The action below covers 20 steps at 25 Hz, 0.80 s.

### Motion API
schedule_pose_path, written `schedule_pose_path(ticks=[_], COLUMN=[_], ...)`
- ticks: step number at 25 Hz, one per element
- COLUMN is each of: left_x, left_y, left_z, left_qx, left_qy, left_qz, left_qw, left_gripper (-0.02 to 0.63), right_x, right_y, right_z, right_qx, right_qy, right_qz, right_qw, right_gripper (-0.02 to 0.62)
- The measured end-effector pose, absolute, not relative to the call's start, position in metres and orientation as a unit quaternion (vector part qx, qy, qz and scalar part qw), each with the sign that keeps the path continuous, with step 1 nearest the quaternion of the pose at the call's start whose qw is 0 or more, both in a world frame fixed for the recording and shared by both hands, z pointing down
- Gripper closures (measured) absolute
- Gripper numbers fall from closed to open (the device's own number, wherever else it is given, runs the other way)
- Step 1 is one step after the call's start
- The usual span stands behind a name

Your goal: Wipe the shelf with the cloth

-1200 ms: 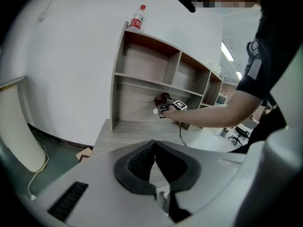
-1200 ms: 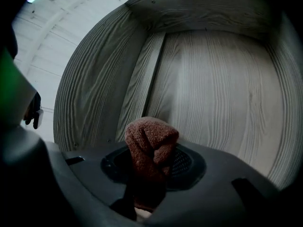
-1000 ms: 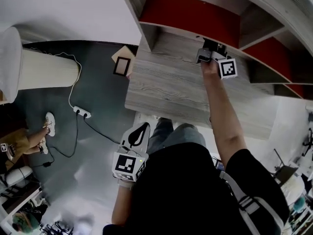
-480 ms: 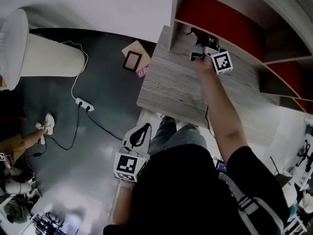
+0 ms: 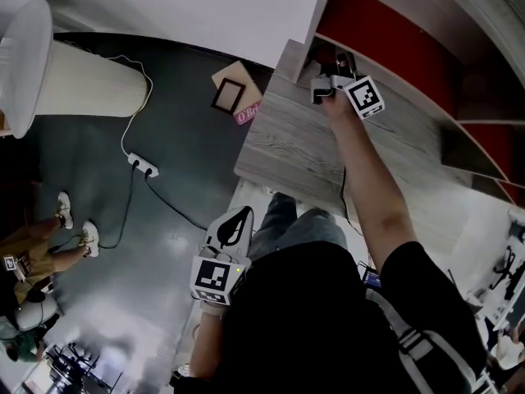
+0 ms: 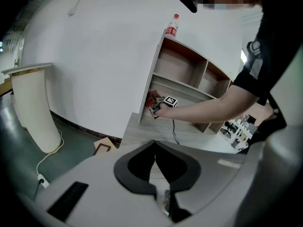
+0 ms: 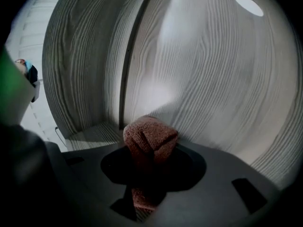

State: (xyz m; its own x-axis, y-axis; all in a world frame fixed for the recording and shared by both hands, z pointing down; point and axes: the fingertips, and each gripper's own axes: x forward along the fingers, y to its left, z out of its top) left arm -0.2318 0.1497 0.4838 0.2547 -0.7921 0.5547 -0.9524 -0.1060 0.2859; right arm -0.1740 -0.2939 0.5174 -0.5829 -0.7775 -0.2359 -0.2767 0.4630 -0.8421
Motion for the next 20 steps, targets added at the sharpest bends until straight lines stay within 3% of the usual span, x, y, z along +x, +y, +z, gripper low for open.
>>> schedule_pose_path(ticks=[9,20], left_x=[-0.206,-0.137], left_y=[0.132,0.116], left_z=[0.478,0.466], left_qx=[0.738,0.761], left_qy=[-0.589,-0.567], left_qz=[0.137,0.145], left_qw=[0.299,0.279], left_gripper=[0.598,0.598], right_x=[-0.144,-0.009], right_y=[-0.295,-0.293], right_z=[0.525,0.539], right_qx=[-0.331,-0.379], right_qy=[0.823,0.798], right_qz=[-0.37,-0.375], right_qw=[0.276,0.28], right_gripper=[0.469,0.468])
